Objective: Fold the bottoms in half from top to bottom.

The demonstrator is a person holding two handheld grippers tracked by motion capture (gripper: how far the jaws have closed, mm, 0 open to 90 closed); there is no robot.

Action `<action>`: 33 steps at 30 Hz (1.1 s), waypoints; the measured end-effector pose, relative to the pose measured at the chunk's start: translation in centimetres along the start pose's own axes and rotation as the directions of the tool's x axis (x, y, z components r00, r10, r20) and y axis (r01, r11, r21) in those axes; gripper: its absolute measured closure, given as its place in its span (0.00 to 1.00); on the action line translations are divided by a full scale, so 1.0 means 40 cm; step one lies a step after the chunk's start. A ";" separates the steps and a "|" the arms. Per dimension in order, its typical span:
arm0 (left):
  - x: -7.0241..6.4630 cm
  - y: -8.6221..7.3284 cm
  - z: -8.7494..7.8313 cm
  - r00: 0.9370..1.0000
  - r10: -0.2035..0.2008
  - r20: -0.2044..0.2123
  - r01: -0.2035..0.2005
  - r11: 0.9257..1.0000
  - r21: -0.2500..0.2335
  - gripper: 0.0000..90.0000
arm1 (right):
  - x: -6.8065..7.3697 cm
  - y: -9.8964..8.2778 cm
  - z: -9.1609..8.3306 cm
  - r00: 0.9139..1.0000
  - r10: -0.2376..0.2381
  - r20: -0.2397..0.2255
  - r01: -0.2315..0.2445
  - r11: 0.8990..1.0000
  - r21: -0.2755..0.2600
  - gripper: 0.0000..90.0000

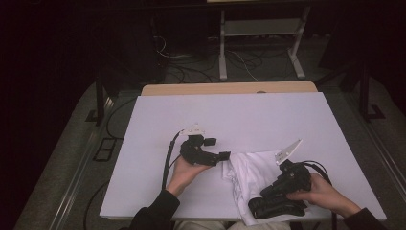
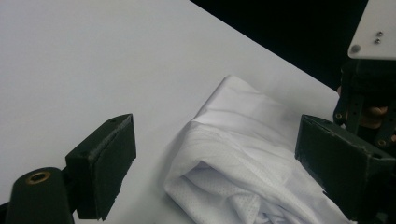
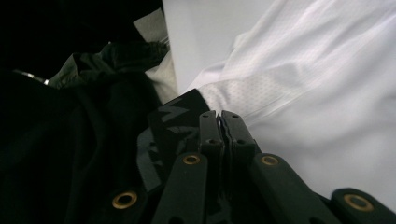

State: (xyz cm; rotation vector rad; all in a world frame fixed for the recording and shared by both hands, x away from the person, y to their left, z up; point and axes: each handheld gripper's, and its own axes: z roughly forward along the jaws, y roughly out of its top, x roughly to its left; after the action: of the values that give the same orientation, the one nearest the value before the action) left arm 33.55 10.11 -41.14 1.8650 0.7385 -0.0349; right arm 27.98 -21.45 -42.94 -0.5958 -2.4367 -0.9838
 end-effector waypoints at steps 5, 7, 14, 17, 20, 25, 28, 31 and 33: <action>0.000 -0.001 0.002 1.000 0.002 0.003 -0.002 1.000 0.009 0.13 | 0.009 -0.007 0.016 1.000 -0.007 0.002 0.007 0.999 0.032 0.95; 0.000 -0.002 0.003 1.000 0.000 0.004 0.000 1.000 0.008 0.13 | 0.008 -0.011 0.023 1.000 -0.007 0.000 0.007 0.999 0.042 0.95; -0.002 -0.006 0.013 1.000 -0.001 0.009 0.001 1.000 0.022 0.12 | 0.009 -0.022 0.049 1.000 -0.005 0.017 0.004 0.996 0.093 0.97; -0.003 -0.007 0.018 1.000 0.000 0.010 0.000 1.000 0.030 0.12 | 0.014 -0.021 0.051 0.999 -0.020 0.034 0.016 0.995 0.102 0.98; -0.003 -0.008 0.020 1.000 0.002 0.012 -0.002 0.999 0.034 0.12 | 0.020 -0.020 0.053 0.998 -0.038 0.049 0.032 0.993 0.110 0.98; -0.002 -0.009 0.021 1.000 0.002 0.012 -0.002 0.999 0.036 0.12 | 0.023 -0.021 0.053 0.998 -0.043 0.054 0.037 0.993 0.111 0.98; -0.002 -0.009 0.021 1.000 0.002 0.013 -0.002 0.999 0.035 0.12 | 0.024 -0.022 0.050 0.998 -0.044 0.047 0.040 0.994 0.102 0.93; -0.001 -0.009 0.022 1.000 0.001 0.012 -0.002 0.999 0.037 0.12 | 0.029 -0.020 0.043 0.997 -0.049 0.052 0.044 0.995 0.092 0.88; -0.001 -0.009 0.023 1.000 -0.001 0.013 0.001 0.999 0.038 0.12 | 0.032 -0.018 0.035 0.996 -0.064 0.055 0.059 0.995 0.081 0.85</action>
State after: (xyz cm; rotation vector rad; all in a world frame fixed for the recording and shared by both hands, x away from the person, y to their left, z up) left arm 33.61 9.39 -41.81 1.8985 0.7340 -0.0619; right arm 26.23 -20.62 -43.52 -0.5321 -2.5458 -0.9008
